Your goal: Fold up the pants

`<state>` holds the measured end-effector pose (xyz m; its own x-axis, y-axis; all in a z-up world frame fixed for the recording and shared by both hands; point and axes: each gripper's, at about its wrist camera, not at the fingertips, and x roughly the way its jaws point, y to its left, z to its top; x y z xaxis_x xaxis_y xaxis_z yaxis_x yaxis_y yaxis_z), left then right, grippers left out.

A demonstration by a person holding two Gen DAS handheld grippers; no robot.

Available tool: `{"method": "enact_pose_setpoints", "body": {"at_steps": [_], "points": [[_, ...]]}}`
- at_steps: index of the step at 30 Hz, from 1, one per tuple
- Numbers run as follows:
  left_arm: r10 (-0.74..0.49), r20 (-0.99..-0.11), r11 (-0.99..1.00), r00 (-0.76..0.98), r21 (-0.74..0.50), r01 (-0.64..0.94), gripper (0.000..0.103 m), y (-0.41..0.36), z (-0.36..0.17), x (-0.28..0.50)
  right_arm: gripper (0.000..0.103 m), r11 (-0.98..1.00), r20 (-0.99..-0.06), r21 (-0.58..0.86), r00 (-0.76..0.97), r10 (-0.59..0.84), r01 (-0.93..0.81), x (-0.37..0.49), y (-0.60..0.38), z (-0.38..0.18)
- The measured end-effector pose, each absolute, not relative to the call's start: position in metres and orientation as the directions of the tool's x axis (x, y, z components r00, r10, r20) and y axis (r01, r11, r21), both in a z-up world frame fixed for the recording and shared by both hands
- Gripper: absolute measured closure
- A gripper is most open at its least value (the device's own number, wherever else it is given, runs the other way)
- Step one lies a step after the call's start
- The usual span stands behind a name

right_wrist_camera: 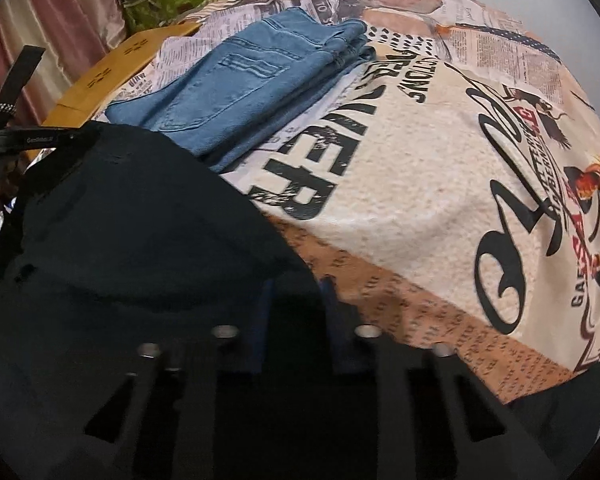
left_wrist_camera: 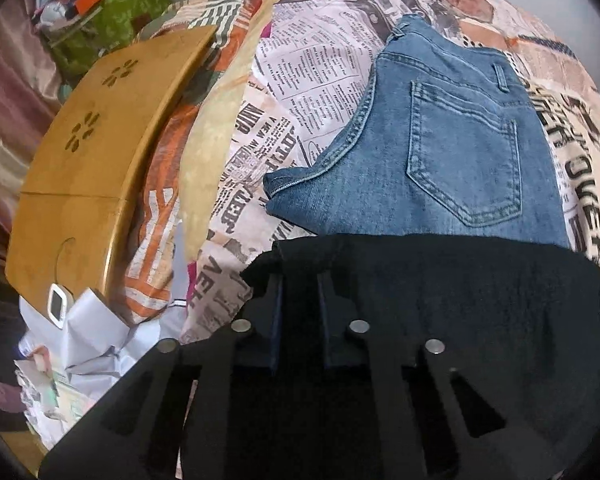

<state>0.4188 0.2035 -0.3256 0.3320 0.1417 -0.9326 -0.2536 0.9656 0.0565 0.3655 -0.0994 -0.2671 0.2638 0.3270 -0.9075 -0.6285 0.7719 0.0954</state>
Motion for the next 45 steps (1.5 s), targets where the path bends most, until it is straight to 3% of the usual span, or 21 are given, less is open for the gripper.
{"method": "enact_pose_setpoints", "body": {"at_steps": [5, 14, 25, 37, 45], "points": [[0.163, -0.921, 0.965, 0.354, 0.074, -0.25, 0.095, 0.203, -0.311, 0.412, 0.098, 0.787, -0.89, 0.096, 0.301, 0.342, -0.61, 0.362, -0.098, -0.255], [0.195, -0.834, 0.965, 0.516, 0.07, -0.251, 0.097, 0.193, -0.24, 0.383, 0.098, 0.795, -0.805, 0.1, 0.422, 0.418, -0.598, 0.351, -0.11, -0.188], [0.199, -0.751, 0.976, 0.629, 0.091, -0.2, 0.097, 0.172, -0.186, 0.3, 0.098, 0.777, -0.765, 0.099, 0.451, 0.459, -0.622, 0.28, -0.127, -0.153], [0.228, -0.72, 0.966, 0.656, 0.085, -0.242, 0.097, 0.164, -0.182, 0.208, 0.099, 0.76, -0.735, 0.158, 0.438, 0.517, -0.631, 0.202, -0.147, -0.147], [0.233, -0.749, 0.954, 0.62, 0.052, -0.295, 0.097, 0.165, -0.201, 0.15, 0.099, 0.74, -0.737, 0.209, 0.395, 0.549, -0.639, 0.162, -0.149, -0.161]]}}
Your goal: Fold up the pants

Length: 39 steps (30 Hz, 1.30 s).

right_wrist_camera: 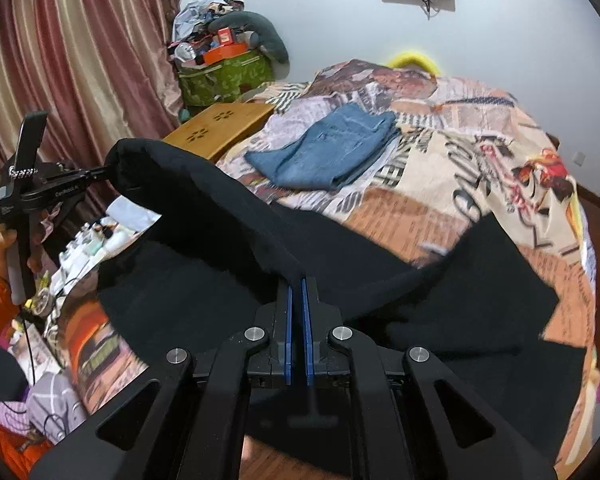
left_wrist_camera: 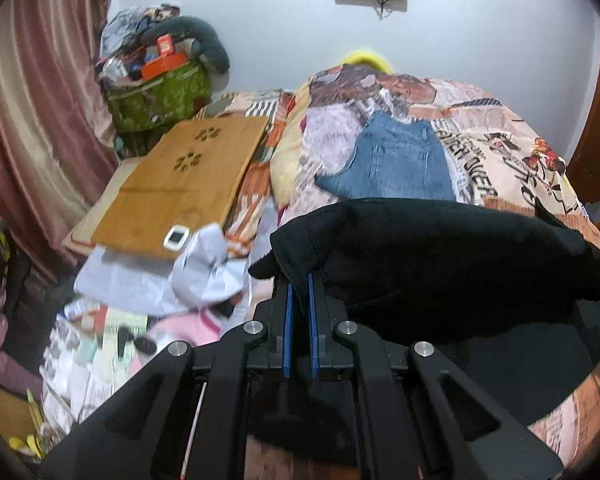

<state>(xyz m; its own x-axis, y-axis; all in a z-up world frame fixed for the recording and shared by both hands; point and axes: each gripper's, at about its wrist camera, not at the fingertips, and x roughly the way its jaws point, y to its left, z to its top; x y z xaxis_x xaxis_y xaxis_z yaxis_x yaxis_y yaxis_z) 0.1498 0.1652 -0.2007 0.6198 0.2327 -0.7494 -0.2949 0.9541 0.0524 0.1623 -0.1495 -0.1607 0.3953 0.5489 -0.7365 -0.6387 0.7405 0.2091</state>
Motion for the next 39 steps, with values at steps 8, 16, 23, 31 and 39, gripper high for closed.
{"method": "enact_pose_setpoints", "body": {"at_steps": [8, 16, 23, 31, 39], "points": [[0.222, -0.812, 0.94, 0.54, 0.033, -0.338, 0.097, 0.173, -0.233, 0.12, 0.099, 0.743, -0.77, 0.236, 0.346, 0.536, -0.626, 0.141, -0.15, -0.184], [0.218, -0.822, 0.93, 0.526, 0.011, -0.368, 0.092, 0.176, -0.225, 0.111, 0.094, 0.749, -0.781, 0.232, 0.34, 0.524, -0.621, 0.135, -0.149, -0.182], [0.215, -0.794, 0.95, 0.569, 0.036, -0.309, 0.052, 0.156, -0.202, 0.132, 0.086, 0.749, -0.785, 0.248, 0.326, 0.527, -0.614, 0.136, -0.155, -0.169], [0.165, -0.768, 0.974, 0.619, 0.03, -0.222, 0.01, 0.121, -0.182, 0.174, 0.043, 0.814, -0.752, 0.247, 0.426, 0.503, -0.526, 0.157, -0.189, -0.144], [0.138, -0.777, 0.989, 0.614, 0.072, -0.132, 0.01, 0.085, -0.184, 0.235, 0.039, 0.889, -0.767, 0.22, 0.491, 0.412, -0.402, 0.216, -0.215, -0.148]]}}
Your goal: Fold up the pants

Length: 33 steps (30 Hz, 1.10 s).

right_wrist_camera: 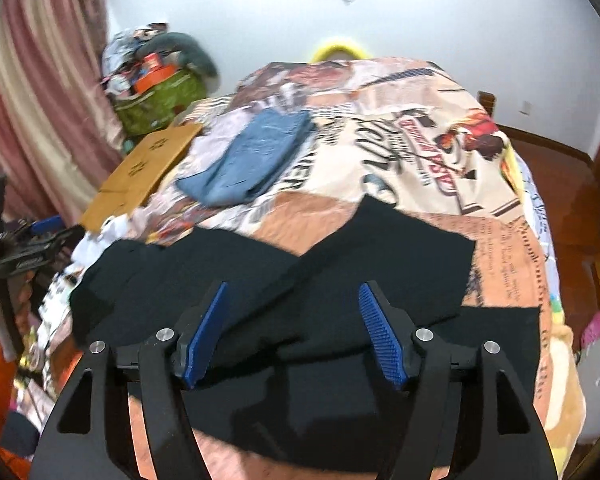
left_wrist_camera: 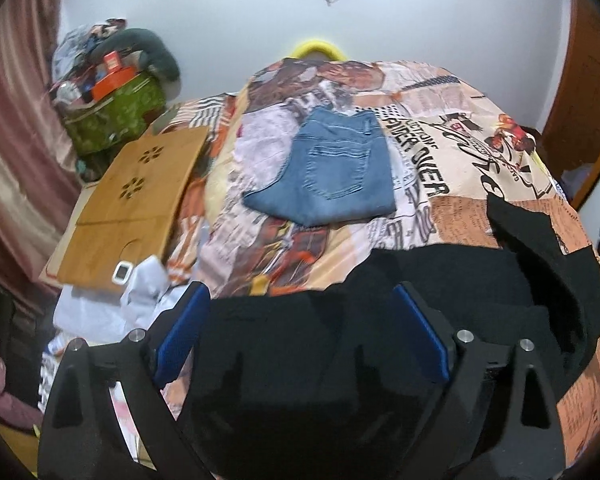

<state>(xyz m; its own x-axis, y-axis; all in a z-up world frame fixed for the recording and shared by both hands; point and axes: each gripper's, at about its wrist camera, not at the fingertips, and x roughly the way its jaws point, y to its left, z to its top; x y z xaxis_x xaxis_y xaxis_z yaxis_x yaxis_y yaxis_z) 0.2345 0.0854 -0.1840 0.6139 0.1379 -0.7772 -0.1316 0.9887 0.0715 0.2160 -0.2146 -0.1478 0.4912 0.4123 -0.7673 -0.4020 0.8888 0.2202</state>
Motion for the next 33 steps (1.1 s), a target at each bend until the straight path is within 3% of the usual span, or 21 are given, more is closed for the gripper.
{"method": "enact_pose_setpoints", "body": {"at_steps": [13, 25, 32, 33], "points": [[0.089, -0.829, 0.996, 0.552, 0.065, -0.061, 0.01, 0.061, -0.222, 0.318, 0.039, 0.929, -0.849, 0.219, 0.412, 0.332, -0.297, 0.328, -0.211, -0.214], [0.059, -0.873, 0.998, 0.483, 0.057, -0.02, 0.01, 0.054, -0.261, 0.349, 0.041, 0.944, -0.892, 0.217, 0.343, 0.295, -0.248, 0.396, -0.201, -0.269], [0.072, -0.884, 0.997, 0.463, 0.073, -0.016, 0.01, 0.051, -0.273, 0.355, 0.089, 0.959, -0.888, 0.169, 0.388, 0.248, -0.226, 0.4, -0.205, -0.277], [0.074, -0.886, 0.997, 0.457, 0.076, -0.015, 0.01, 0.049, -0.274, 0.355, 0.092, 0.958, -0.886, 0.182, 0.386, 0.258, -0.221, 0.401, -0.208, -0.277]]}}
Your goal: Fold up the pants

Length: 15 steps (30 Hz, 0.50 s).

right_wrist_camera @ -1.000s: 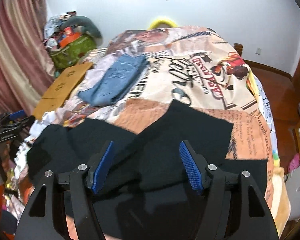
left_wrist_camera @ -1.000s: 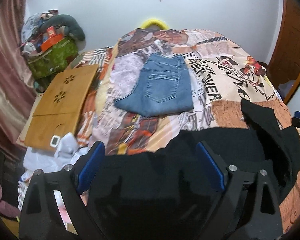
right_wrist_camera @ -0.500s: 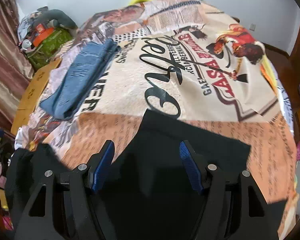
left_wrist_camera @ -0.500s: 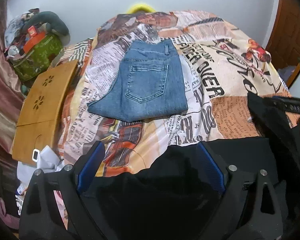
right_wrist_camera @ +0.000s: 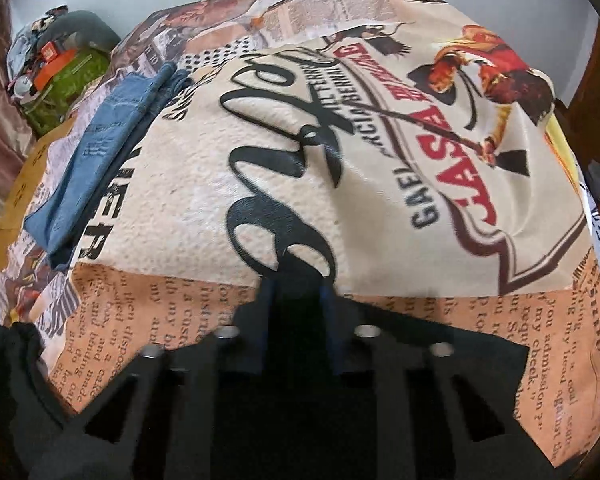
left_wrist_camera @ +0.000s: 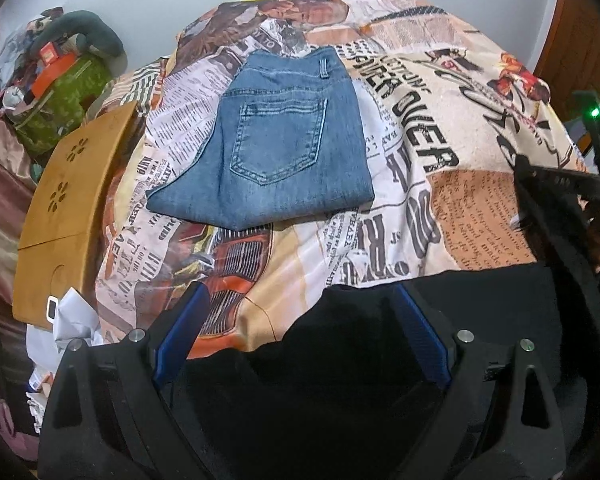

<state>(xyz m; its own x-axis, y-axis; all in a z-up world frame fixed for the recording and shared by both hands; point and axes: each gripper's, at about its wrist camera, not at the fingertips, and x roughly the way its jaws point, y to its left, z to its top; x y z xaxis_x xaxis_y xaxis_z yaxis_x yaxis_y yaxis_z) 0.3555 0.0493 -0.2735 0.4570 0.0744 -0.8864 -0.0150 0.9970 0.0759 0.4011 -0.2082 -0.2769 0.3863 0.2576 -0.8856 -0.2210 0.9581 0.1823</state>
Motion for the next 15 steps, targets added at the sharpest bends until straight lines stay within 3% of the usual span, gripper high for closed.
{"method": "enact_pose_setpoints", "body": {"at_steps": [7, 15], "points": [[0.055, -0.896, 0.997, 0.442, 0.069, 0.016, 0.01, 0.036, -0.269, 0.343, 0.094, 0.947, -0.85, 0.241, 0.425, 0.312, -0.213, 0.383, -0.233, -0.251], [-0.001, -0.903, 0.994, 0.429, 0.048, 0.102, 0.01, -0.002, -0.255, 0.32, 0.094, 0.94, -0.752, 0.28, 0.564, 0.342, -0.198, 0.336, -0.287, -0.168]]}}
